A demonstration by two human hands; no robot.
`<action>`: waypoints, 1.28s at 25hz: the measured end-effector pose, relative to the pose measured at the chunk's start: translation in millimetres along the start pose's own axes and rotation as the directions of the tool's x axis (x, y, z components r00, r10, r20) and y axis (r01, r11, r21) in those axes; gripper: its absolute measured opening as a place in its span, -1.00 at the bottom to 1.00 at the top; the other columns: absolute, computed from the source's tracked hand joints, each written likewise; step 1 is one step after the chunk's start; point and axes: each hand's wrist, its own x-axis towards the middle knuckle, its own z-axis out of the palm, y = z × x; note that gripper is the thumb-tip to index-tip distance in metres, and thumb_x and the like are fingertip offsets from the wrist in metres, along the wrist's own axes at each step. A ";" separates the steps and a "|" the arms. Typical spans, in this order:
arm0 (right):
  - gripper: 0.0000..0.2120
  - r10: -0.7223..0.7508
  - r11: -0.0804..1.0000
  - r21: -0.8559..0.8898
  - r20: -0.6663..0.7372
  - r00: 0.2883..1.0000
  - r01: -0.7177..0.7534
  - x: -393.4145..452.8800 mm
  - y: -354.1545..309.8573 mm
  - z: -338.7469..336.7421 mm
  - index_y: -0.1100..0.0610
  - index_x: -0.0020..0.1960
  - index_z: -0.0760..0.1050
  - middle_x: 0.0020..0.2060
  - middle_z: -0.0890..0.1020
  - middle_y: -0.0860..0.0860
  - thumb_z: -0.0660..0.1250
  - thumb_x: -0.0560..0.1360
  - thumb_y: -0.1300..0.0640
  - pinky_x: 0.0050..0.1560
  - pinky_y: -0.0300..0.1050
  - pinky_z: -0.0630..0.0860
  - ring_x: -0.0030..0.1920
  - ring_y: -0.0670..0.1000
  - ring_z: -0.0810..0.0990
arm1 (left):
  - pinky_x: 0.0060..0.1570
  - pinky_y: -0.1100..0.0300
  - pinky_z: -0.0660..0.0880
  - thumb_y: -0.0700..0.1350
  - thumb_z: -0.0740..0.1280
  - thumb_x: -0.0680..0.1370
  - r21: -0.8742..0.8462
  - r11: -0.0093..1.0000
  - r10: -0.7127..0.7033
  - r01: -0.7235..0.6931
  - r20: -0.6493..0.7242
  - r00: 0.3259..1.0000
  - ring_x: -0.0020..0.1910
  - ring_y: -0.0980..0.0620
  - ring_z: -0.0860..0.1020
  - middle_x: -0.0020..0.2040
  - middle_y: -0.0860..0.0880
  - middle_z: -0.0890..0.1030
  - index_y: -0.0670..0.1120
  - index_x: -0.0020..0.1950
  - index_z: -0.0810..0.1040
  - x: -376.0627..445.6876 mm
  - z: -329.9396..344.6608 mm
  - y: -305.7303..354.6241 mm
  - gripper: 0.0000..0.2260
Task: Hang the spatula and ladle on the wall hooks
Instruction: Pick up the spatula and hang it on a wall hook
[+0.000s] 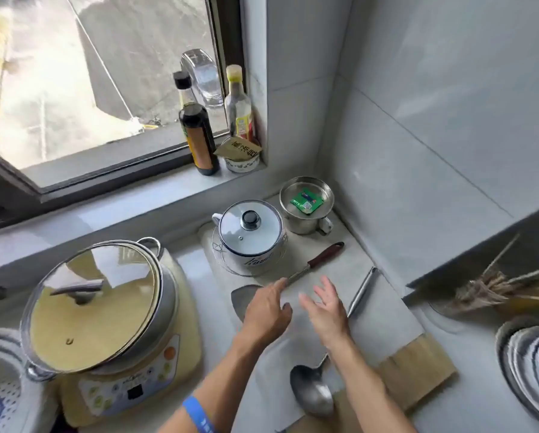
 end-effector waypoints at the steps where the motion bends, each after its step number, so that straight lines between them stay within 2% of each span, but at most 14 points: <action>1: -0.31 0.029 0.999 -0.015 0.008 1.000 -0.029 18.5 4.4 -0.7 0.06 0.51 0.20 0.39 0.48 0.12 0.43 0.48 0.12 0.34 0.03 0.43 0.19 0.04 0.55 | 0.26 0.00 0.43 -0.15 0.26 0.50 0.051 0.999 0.001 -0.002 0.014 1.000 0.30 -0.16 0.45 0.32 -0.12 0.52 -0.05 0.41 0.35 16.6 10.5 1.9 -0.54; 3: -0.29 0.064 0.996 -0.061 0.036 0.997 -0.061 43.0 10.9 -0.3 0.04 0.50 0.21 0.36 0.51 0.10 0.46 0.45 0.09 0.30 -0.05 0.43 0.17 0.02 0.56 | 0.13 -0.09 0.50 -0.16 0.22 0.48 0.143 0.990 0.019 -0.021 0.015 1.000 0.22 -0.21 0.47 0.22 -0.13 0.53 -0.05 0.32 0.37 39.7 26.2 4.7 -0.60; 7: -0.35 0.128 0.990 -0.065 0.014 0.992 -0.127 78.2 26.4 5.4 0.06 0.45 0.30 0.28 0.59 0.05 0.47 0.44 0.10 0.28 -0.08 0.44 0.10 -0.02 0.59 | 0.00 -0.09 0.51 -0.20 0.18 0.52 0.317 0.948 -0.004 0.010 -0.020 1.000 0.13 -0.22 0.48 0.14 -0.13 0.52 -0.09 0.16 0.41 72.3 42.4 1.8 -0.78; 9: -0.41 0.167 0.986 0.028 0.005 0.986 -0.167 88.3 29.7 7.4 0.09 0.43 0.33 0.26 0.60 0.05 0.45 0.45 0.14 0.32 0.03 0.46 0.14 0.02 0.60 | -0.06 -0.09 0.51 -0.24 0.16 0.55 0.348 0.935 -0.056 0.062 -0.028 0.998 0.13 -0.21 0.49 0.15 -0.13 0.49 -0.10 0.14 0.42 80.4 43.9 1.7 -0.81; 11: -0.46 0.233 0.954 0.195 0.002 0.972 -0.229 92.3 30.7 7.6 0.12 0.41 0.34 0.21 0.61 0.07 0.42 0.48 0.21 0.22 0.12 0.56 0.12 0.10 0.62 | -0.10 -0.09 0.51 -0.29 0.14 0.56 0.375 0.925 -0.060 0.062 -0.018 0.998 0.13 -0.21 0.48 0.15 -0.14 0.48 -0.12 0.13 0.42 82.5 46.7 0.8 -0.80; 13: -0.54 0.305 0.883 0.364 0.034 0.952 -0.296 95.5 24.3 6.4 0.11 0.37 0.35 0.11 0.61 0.09 0.38 0.51 0.26 -0.06 0.03 0.60 -0.02 0.13 0.62 | -0.11 -0.08 0.52 -0.33 0.12 0.53 0.401 0.915 -0.031 0.030 -0.005 1.000 0.13 -0.19 0.46 0.13 -0.14 0.48 -0.13 0.12 0.42 76.1 47.6 -0.5 -0.78; 15: -0.71 0.344 0.804 0.469 0.134 0.929 -0.366 95.5 15.6 5.8 0.10 0.25 0.42 0.00 0.61 0.12 0.33 0.55 0.26 -0.13 -0.02 0.58 -0.13 0.14 0.62 | -0.10 -0.04 0.53 -0.33 0.12 0.51 0.422 0.907 0.005 -0.005 0.003 1.000 0.13 -0.16 0.45 0.12 -0.13 0.47 -0.13 0.13 0.40 66.3 46.0 -3.9 -0.76; 17: -0.90 0.304 0.812 0.458 0.196 0.932 -0.361 87.7 4.0 10.5 0.16 0.09 0.48 -0.13 0.62 0.11 0.28 0.59 0.25 -0.17 -0.03 0.57 -0.28 0.07 0.63 | -0.06 -0.01 0.53 -0.35 0.13 0.49 0.419 0.907 0.035 -0.039 0.017 0.999 0.14 -0.14 0.44 0.12 -0.12 0.45 -0.12 0.19 0.38 54.7 40.5 -7.1 -0.68; 18: -0.94 0.266 0.841 0.439 0.176 0.948 -0.318 83.0 -0.8 14.4 0.19 0.05 0.49 -0.16 0.63 0.11 0.25 0.61 0.25 -0.20 -0.03 0.57 -0.34 0.04 0.62 | -0.04 0.01 0.53 -0.38 0.13 0.47 0.403 0.912 0.071 -0.074 0.022 0.997 0.15 -0.13 0.43 0.13 -0.12 0.44 -0.11 0.26 0.36 49.4 36.8 -8.1 -0.61; 20: -0.89 0.167 0.905 0.384 0.071 0.983 -0.182 70.4 -10.4 20.2 0.24 -0.02 0.51 -0.20 0.63 0.12 0.23 0.62 0.23 -0.22 -0.02 0.58 -0.42 0.00 0.61 | -0.03 0.02 0.53 -0.40 0.13 0.44 0.359 0.925 0.123 -0.120 0.015 0.992 0.15 -0.09 0.42 0.13 -0.10 0.43 -0.09 0.34 0.33 39.3 25.8 -6.2 -0.51; 23: -0.82 -0.047 0.965 0.256 -0.059 0.997 0.061 47.4 -45.1 17.1 0.22 -0.13 0.56 -0.28 0.66 0.11 0.25 0.61 0.21 -0.29 -0.06 0.62 -0.48 -0.06 0.59 | -0.01 0.03 0.51 -0.40 0.15 0.49 0.229 0.950 0.242 -0.211 -0.117 0.963 0.07 -0.08 0.45 0.07 -0.07 0.46 -0.08 0.29 0.40 24.6 -1.3 10.8 -0.58; 26: -0.79 -0.248 0.950 0.161 -0.138 0.959 0.269 21.0 -94.4 2.7 0.13 -0.13 0.59 -0.30 0.70 0.03 0.24 0.61 0.19 -0.32 -0.16 0.61 -0.43 -0.09 0.61 | 0.02 0.12 0.46 -0.31 0.23 0.56 0.130 0.921 0.388 -0.366 -0.257 0.885 -0.03 -0.08 0.51 0.01 -0.08 0.54 -0.09 0.24 0.49 11.6 -38.3 41.6 -0.71; 29: -0.77 -0.389 0.904 0.114 -0.182 0.903 0.412 3.9 -154.0 -16.4 0.10 -0.17 0.61 -0.33 0.71 0.03 0.25 0.61 0.18 -0.32 -0.21 0.62 -0.40 -0.04 0.66 | -0.05 0.17 0.41 -0.31 0.30 0.53 0.121 0.880 0.467 -0.460 -0.403 0.787 -0.12 -0.08 0.54 -0.07 -0.06 0.58 -0.06 0.19 0.54 17.0 -78.2 82.3 -0.72; 32: -0.78 -0.491 0.851 0.068 -0.250 0.835 0.521 -10.3 -228.7 -41.9 0.11 -0.22 0.57 -0.37 0.70 0.01 0.28 0.57 0.15 -0.28 -0.05 0.66 -0.40 0.00 0.68 | -0.12 0.12 0.44 -0.33 0.37 0.48 0.146 0.807 0.562 -0.572 -0.489 0.667 -0.18 -0.08 0.54 -0.11 -0.05 0.61 -0.07 0.13 0.56 31.9 -121.0 136.8 -0.73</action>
